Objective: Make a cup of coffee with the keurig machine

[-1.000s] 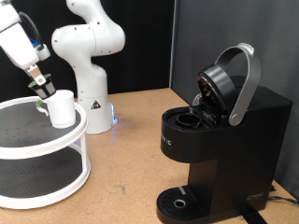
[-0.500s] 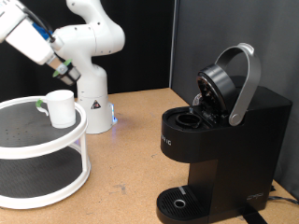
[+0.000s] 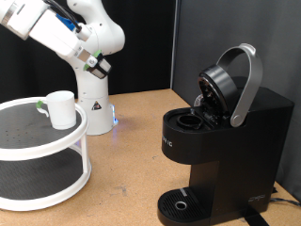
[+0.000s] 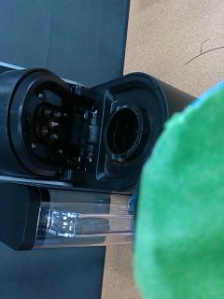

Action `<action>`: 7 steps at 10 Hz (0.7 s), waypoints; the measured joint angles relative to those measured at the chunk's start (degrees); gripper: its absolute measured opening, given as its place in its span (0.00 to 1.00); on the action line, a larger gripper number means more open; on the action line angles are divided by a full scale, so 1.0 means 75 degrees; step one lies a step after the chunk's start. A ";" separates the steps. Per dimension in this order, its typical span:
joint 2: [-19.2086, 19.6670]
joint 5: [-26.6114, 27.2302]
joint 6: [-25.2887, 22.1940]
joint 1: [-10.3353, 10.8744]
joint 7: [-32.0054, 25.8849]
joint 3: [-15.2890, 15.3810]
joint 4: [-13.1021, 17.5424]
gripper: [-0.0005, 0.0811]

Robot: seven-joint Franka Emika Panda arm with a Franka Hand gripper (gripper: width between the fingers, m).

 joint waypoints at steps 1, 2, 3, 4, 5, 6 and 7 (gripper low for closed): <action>-0.0001 -0.0001 0.0001 -0.0012 -0.0001 -0.0001 -0.0015 0.60; 0.0000 0.0080 -0.0001 -0.0009 0.0020 0.0005 -0.0029 0.60; -0.0001 0.0285 -0.0002 0.0024 0.0157 0.0042 -0.0030 0.60; 0.0003 0.0544 -0.0003 0.0091 0.0415 0.0147 -0.0007 0.60; 0.0034 0.0676 -0.0112 0.0189 0.0737 0.0271 0.0084 0.60; 0.0084 0.0707 -0.0172 0.0282 0.1004 0.0404 0.0216 0.60; 0.0114 0.0707 -0.0154 0.0360 0.1205 0.0576 0.0327 0.60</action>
